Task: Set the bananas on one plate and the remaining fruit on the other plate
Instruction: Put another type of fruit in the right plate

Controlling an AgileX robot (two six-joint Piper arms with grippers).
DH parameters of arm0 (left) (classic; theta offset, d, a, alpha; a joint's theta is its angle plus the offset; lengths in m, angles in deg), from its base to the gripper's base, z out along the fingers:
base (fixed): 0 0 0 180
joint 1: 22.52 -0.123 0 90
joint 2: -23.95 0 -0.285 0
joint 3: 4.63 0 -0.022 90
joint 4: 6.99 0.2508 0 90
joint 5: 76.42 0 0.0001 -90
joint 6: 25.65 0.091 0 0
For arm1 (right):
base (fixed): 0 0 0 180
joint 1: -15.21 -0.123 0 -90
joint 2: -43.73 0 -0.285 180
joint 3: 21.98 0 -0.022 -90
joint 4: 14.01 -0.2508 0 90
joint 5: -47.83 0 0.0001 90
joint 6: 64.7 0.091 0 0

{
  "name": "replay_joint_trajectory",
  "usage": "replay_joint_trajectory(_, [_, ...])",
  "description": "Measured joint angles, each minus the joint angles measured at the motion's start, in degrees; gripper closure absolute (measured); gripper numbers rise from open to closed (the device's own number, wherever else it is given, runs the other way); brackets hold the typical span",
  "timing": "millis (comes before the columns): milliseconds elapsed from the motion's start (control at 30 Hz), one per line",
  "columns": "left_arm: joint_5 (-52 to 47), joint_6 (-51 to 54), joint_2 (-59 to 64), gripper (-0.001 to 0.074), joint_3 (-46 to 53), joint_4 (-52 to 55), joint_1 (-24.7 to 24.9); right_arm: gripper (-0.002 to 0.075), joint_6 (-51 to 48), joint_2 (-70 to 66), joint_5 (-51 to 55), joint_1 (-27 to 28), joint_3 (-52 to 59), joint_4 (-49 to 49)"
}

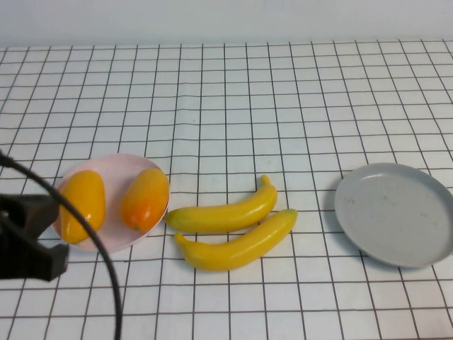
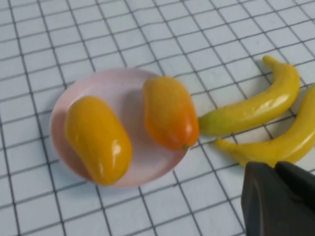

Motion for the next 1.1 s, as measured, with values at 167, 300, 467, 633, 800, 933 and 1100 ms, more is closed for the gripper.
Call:
replay_joint_trajectory(167, [-11.8, -4.2, -7.1, 0.0734, 0.0, 1.9, 0.0, 0.0742, 0.0, 0.0, 0.0, 0.0, 0.0, 0.0])
replay_joint_trajectory(300, [-13.3, -5.4, -13.4, 0.0735, 1.7, 7.1, 0.2, 0.0742, 0.0, 0.0, 0.0, 0.0, 0.0, 0.0])
replay_joint_trajectory(467, [-2.2, -8.3, -22.6, 0.0735, 10.6, 18.3, 0.3, 0.0742, 0.0, 0.0, 0.0, 0.0, 0.0, 0.0])
replay_joint_trajectory(633, [3.9, -13.4, -31.1, 0.0735, 21.0, 21.0, -3.3, 0.0742, 0.0, 0.0, 0.0, 0.0, 0.0, -0.1])
replay_joint_trajectory(800, [7.6, -9.9, -39.6, 0.0735, 28.3, 14.2, -11.5, 0.0743, 0.0, 0.0, 0.0, 0.0, 0.0, -0.2])
replay_joint_trajectory(933, [14.0, 0.6, -44.3, 0.0735, 31.9, 8.1, -17.5, 0.0742, 0.0, 0.0, 0.0, 0.0, 0.0, -0.2])
replay_joint_trajectory(1100, [21.2, 8.1, -45.1, 0.0735, 37.7, -2.2, -24.5, 0.0743, 0.0, 0.0, 0.0, 0.0, 0.0, -0.2])
